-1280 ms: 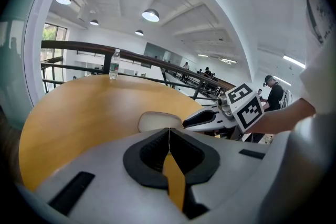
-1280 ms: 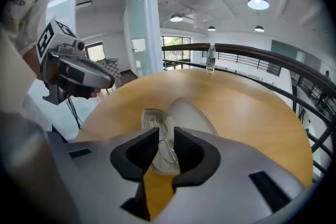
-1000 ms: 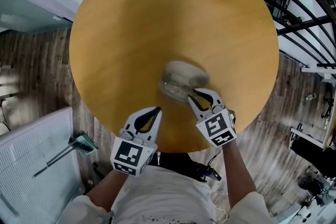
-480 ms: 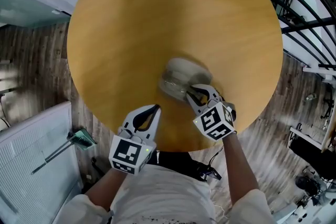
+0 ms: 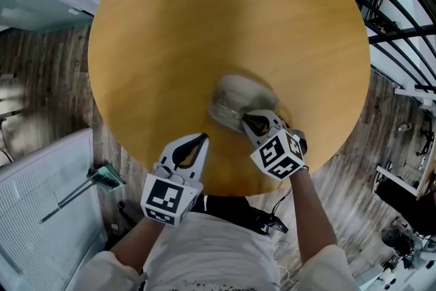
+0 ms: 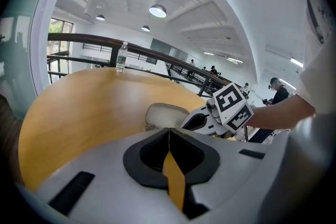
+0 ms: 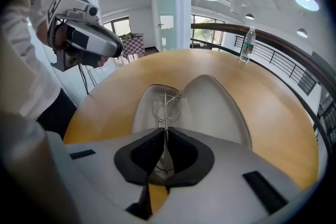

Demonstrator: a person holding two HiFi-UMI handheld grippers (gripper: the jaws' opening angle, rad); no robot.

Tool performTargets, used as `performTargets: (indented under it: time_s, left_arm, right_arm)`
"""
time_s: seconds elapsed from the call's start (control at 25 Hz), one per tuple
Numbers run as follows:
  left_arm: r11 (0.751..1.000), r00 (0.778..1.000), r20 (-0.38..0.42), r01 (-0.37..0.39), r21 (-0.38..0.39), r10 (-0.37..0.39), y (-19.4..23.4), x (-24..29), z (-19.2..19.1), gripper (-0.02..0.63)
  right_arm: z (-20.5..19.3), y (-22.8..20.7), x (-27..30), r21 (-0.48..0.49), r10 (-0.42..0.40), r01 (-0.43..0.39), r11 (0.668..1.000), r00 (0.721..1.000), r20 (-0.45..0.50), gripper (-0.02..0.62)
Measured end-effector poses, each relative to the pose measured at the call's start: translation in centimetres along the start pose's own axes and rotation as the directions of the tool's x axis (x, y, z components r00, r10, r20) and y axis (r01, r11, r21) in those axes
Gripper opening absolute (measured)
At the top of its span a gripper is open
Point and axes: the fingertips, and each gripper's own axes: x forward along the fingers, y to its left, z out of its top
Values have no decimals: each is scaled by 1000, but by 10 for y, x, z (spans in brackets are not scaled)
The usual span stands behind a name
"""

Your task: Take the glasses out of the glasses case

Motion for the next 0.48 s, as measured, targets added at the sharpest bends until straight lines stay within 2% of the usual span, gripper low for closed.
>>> performTargets:
  time_s: [0.48]
  left_arm:
    - [1000,1000,-10,-10,-12,10,5,-4,-8,25]
  right_arm:
    - [8,5,-2,-8,15,-15,1000,999,39,31]
